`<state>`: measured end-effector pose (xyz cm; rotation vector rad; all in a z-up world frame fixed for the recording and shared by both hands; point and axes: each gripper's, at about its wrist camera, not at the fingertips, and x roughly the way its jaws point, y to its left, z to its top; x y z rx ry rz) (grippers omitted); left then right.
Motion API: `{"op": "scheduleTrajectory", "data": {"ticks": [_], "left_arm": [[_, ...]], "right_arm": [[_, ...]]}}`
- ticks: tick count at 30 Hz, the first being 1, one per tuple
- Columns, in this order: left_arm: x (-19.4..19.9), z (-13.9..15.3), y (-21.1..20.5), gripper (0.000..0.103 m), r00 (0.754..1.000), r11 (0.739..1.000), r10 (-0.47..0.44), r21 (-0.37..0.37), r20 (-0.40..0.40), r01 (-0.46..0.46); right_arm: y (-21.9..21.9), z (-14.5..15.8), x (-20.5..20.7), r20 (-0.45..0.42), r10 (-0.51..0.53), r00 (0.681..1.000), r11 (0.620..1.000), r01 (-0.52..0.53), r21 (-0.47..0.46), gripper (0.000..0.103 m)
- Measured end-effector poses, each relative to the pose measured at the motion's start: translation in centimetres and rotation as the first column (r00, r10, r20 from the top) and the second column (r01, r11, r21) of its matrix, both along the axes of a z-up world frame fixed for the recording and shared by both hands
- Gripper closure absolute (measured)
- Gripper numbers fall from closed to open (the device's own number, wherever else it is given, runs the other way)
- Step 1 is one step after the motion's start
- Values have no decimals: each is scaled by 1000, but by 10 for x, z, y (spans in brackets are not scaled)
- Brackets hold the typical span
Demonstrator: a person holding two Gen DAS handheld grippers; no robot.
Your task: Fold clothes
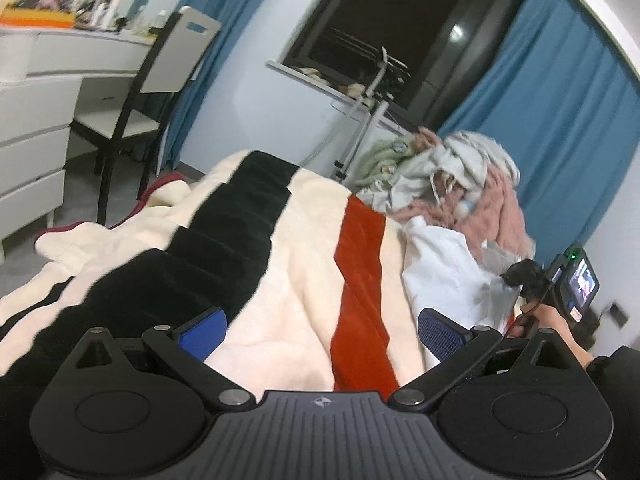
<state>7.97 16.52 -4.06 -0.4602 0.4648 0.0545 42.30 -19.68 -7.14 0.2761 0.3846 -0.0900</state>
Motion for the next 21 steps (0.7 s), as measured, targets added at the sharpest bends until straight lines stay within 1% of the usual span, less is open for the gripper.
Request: {"op": "scheduleTrajectory", "data": {"ticks": [2, 3, 5, 6, 7, 8, 9, 10, 11, 15, 18, 19, 21], "left_arm": [[7, -6, -7, 0, 1000, 999, -20, 27, -15, 21], [11, -9, -11, 0, 999, 999, -32, 37, -21, 32], [18, -14, -17, 0, 999, 998, -46, 48, -30, 47], [20, -16, -20, 0, 999, 998, -43, 54, -33, 45], [20, -15, -22, 0, 998, 997, -50, 61, -29, 51], [19, -15, -24, 0, 998, 996, -56, 68, -25, 58], [18, -14, -26, 0, 998, 995, -63, 75, -22, 64], [18, -14, -28, 0, 997, 994, -70, 83, -18, 71], [17, -13, -30, 0, 997, 993, -76, 90, -15, 77], [14, -11, -39, 0, 995, 987, -103, 120, -2, 103], [5, -4, -44, 0, 993, 984, -117, 133, 8, 115], [-1, 0, -46, 0, 994, 985, -108, 136, 11, 105], [-14, 9, -51, 0, 992, 981, -121, 156, 25, 115]], "right_arm": [[-14, -24, 2, -32, -9, 999, 1000, 10, 30, 95], [-16, -34, 3, -45, 3, 999, 999, -1, 47, 95], [-22, -46, 1, -71, 31, 997, 997, -26, 66, 92], [-24, -48, 3, -83, 52, 995, 996, -46, 75, 89], [-27, -48, 7, -100, 80, 992, 994, -71, 86, 69], [-28, -46, 7, -112, 111, 988, 990, -100, 96, 36], [-28, -41, 2, -105, 133, 985, 988, -123, 97, 23], [-27, -36, -4, -98, 151, 984, 985, -142, 94, 13], [-26, -28, -12, -86, 156, 984, 986, -150, 80, 14], [-23, 6, -52, -35, 169, 985, 985, -168, 40, 14], [-20, 31, -94, 0, 161, 987, 986, -161, 28, 14], [-19, 39, -111, 4, 160, 987, 987, -161, 24, 14], [-20, 52, -147, 22, 170, 985, 985, -171, 23, 14]]}}
